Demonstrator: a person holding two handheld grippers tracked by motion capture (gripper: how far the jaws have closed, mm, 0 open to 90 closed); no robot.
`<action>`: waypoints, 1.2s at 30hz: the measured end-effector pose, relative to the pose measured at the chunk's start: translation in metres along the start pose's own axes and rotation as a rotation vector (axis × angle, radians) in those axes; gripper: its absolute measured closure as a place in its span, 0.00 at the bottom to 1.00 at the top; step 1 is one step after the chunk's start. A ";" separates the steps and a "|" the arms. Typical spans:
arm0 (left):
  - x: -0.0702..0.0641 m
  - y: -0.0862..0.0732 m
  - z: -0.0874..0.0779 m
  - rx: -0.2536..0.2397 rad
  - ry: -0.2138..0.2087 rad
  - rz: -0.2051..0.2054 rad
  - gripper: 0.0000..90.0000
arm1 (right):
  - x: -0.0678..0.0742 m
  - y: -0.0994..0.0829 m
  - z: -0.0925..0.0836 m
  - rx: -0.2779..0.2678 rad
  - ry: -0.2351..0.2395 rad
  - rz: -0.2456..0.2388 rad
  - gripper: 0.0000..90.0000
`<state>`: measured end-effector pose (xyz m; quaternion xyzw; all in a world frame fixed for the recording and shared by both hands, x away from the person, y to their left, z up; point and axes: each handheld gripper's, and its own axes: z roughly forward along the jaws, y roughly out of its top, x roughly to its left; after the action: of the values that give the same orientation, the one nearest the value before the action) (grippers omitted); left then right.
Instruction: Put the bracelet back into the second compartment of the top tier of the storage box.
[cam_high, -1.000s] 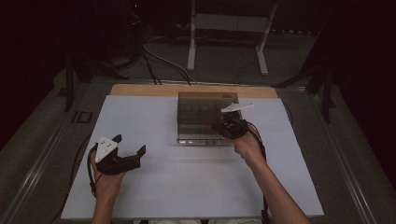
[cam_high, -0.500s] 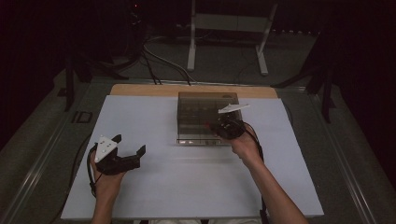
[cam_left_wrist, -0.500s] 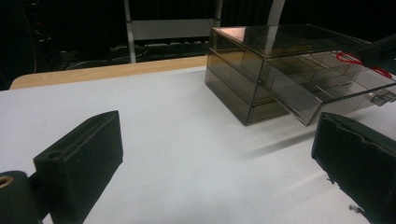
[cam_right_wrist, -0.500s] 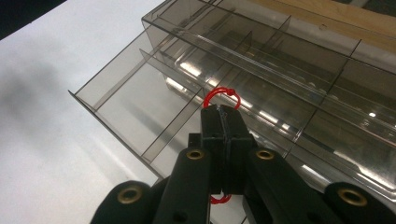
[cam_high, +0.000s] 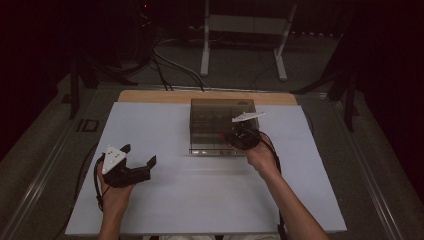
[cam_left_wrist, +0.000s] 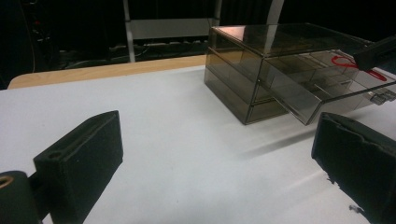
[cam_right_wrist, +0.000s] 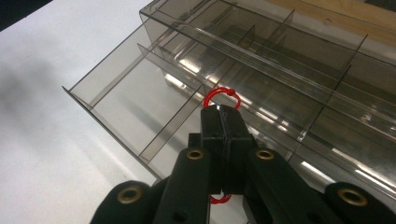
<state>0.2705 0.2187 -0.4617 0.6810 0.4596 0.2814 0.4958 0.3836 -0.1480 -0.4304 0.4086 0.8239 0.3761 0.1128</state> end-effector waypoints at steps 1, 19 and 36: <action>0.000 0.000 0.000 0.000 0.000 0.000 0.04 | 0.000 0.000 0.001 0.003 0.000 0.001 1.00; 0.001 0.000 -0.001 -0.003 0.002 -0.002 0.04 | 0.002 -0.003 0.006 0.021 -0.003 -0.010 1.00; 0.000 0.000 -0.001 -0.002 0.002 -0.001 0.04 | 0.004 -0.005 0.007 0.023 0.016 -0.025 0.78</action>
<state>0.2700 0.2194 -0.4613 0.6802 0.4600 0.2822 0.4960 0.3814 -0.1429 -0.4388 0.3963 0.8342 0.3685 0.1061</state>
